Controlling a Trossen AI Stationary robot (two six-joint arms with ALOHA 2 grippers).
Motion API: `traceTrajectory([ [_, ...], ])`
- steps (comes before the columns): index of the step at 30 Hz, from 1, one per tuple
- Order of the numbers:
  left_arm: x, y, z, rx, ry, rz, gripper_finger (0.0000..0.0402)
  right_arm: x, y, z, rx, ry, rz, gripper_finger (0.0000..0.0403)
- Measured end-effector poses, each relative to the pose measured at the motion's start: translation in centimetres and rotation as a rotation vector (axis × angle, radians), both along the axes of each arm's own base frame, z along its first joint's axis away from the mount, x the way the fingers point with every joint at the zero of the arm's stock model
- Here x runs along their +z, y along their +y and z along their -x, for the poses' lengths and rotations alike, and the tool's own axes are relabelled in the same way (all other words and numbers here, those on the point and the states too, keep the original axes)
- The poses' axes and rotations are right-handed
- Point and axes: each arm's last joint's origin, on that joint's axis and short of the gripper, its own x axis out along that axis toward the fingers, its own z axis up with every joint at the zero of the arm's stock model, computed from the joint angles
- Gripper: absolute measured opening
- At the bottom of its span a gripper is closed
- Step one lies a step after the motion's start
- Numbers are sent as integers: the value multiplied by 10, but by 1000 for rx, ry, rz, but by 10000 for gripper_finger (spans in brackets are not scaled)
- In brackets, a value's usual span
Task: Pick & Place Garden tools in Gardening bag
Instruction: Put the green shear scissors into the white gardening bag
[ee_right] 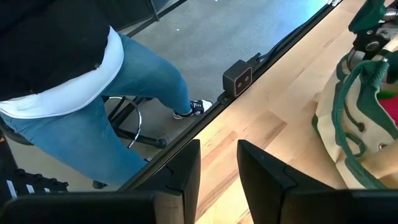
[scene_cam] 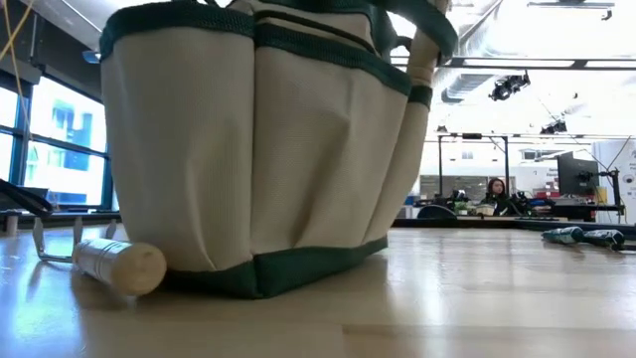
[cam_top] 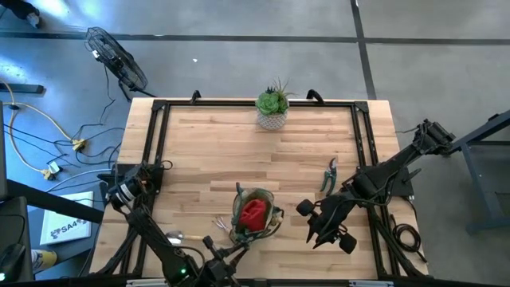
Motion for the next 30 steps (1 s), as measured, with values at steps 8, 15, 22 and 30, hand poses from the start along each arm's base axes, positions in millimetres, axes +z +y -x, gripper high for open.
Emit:
traceTrajectory([
  [8, 0, 4, -5, 13, -2, 3, 33, 0, 0, 0, -2, -1, 1, 97],
  [15, 3, 4, -3, 1, 49, -56, 33, 0, 0, 0, -2, 0, 2, 97],
  [22, 7, 7, -8, 20, 42, -51, 33, -1, -1, 1, -2, 12, 9, 97],
  [30, 13, 10, -15, 37, 44, -55, 33, -2, -1, 1, -2, 20, 15, 97],
])
